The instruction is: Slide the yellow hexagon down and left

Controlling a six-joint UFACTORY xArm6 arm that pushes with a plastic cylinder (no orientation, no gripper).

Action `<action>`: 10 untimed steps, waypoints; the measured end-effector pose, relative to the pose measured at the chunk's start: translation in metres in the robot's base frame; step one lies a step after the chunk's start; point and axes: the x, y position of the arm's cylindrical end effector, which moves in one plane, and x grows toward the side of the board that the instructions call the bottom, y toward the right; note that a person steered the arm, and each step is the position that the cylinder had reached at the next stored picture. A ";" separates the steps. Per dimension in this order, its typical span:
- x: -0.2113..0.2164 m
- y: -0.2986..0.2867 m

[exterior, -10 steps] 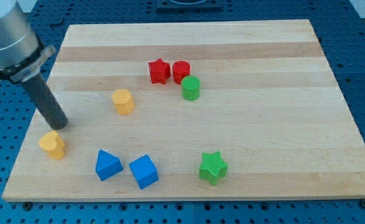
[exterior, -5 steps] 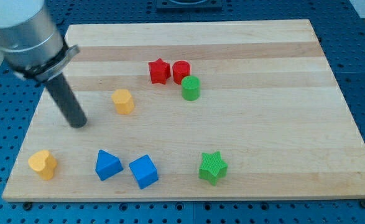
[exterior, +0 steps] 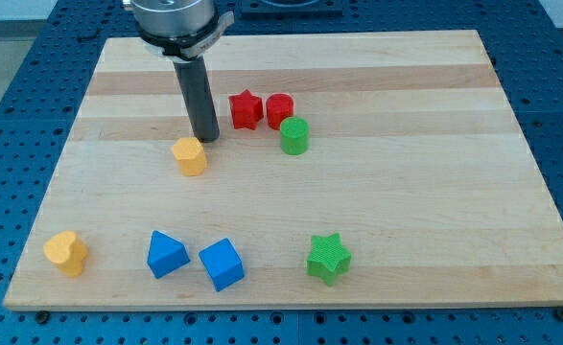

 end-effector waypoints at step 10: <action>0.076 -0.084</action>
